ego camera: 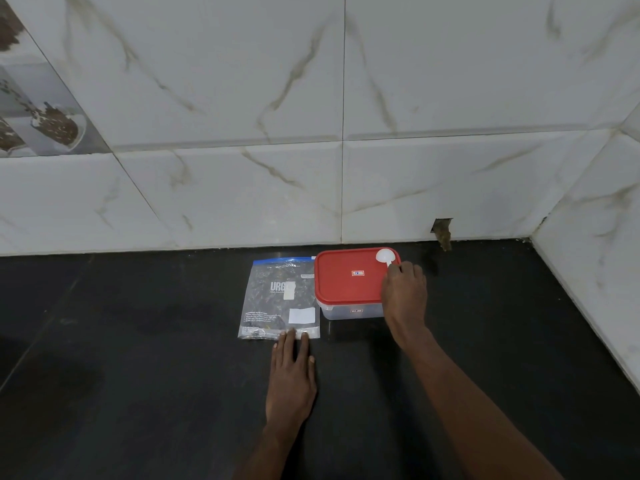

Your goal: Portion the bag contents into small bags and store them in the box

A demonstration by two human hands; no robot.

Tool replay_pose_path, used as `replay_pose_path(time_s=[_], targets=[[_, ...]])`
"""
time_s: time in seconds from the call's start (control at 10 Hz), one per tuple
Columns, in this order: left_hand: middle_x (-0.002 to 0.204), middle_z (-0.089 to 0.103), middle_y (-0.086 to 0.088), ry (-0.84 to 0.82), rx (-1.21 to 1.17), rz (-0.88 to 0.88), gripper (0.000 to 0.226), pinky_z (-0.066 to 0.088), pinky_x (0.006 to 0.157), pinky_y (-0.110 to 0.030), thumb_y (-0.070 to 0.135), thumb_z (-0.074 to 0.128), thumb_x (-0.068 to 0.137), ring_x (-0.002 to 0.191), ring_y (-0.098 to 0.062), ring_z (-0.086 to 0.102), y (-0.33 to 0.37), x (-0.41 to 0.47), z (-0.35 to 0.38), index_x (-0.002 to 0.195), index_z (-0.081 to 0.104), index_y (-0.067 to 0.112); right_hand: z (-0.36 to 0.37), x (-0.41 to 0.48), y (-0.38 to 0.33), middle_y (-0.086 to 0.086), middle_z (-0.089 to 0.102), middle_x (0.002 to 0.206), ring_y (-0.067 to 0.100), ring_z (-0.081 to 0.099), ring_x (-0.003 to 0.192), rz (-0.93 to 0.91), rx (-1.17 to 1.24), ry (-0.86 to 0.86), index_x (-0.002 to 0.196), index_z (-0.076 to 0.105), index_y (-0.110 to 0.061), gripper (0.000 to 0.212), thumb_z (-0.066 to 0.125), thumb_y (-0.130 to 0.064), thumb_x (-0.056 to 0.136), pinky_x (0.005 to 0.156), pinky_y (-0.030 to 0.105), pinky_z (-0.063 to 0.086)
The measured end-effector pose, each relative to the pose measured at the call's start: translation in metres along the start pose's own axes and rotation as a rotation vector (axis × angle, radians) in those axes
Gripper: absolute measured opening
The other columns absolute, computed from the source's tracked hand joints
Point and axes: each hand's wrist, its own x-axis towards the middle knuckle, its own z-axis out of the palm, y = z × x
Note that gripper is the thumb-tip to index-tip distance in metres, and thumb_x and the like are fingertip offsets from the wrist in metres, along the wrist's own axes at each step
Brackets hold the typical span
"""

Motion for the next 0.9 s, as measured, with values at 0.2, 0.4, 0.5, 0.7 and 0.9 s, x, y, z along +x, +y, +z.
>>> replay_pose_path(time_s=[0.2,0.4,0.5,0.7,0.9], targets=[[0.158,0.04,-0.013,0.009,0.001,-0.001,0.056,0.023,0.124,-0.041,0.037,0.027,0.102,0.15,-0.028,0.029,0.001,0.0,-0.002,0.147,0.051,0.014,-0.002,0.003,0.001,0.017,0.063,0.112,0.029,0.057,0.105,0.018,0.047,0.0,0.119,0.061,0.0,0.029,0.061,-0.013,0.094,0.091,0.039,0.049],[0.157,0.041,-0.014,0.012,-0.001,0.005,0.055,0.021,0.123,-0.04,0.036,0.029,0.101,0.149,-0.029,0.031,0.002,0.0,-0.002,0.146,0.053,0.013,-0.007,0.001,0.0,0.015,0.064,0.107,0.027,0.057,0.1,0.001,0.115,0.071,0.113,0.065,-0.002,0.026,0.058,-0.019,0.096,0.083,0.037,0.051],[0.158,0.04,-0.013,0.011,-0.001,0.004,0.056,0.02,0.123,-0.039,0.036,0.028,0.102,0.15,-0.029,0.029,0.002,0.001,-0.003,0.147,0.052,0.014,-0.017,-0.005,-0.001,0.013,0.065,0.095,0.025,0.058,0.089,-0.017,0.205,0.182,0.1,0.068,-0.003,0.018,0.061,-0.019,0.094,0.073,0.036,0.051],[0.161,0.034,-0.012,0.031,-0.085,0.0,0.058,0.014,0.126,-0.035,0.04,0.024,0.102,0.152,-0.025,0.024,0.004,-0.003,-0.007,0.15,0.047,0.016,-0.03,-0.058,0.007,-0.003,0.059,0.081,0.011,0.051,0.073,-0.121,0.385,0.234,0.08,0.062,-0.013,0.013,0.064,-0.02,0.091,0.063,0.025,0.044],[0.141,0.059,-0.017,0.111,-0.128,0.075,0.06,0.004,0.122,-0.029,0.04,0.021,0.106,0.135,-0.026,0.039,0.004,-0.011,-0.011,0.129,0.068,0.009,0.024,-0.124,0.036,-0.002,0.069,0.08,0.018,0.068,0.069,-0.258,0.14,-0.081,0.076,0.073,-0.023,0.036,0.044,-0.04,0.087,0.061,0.031,0.057]])
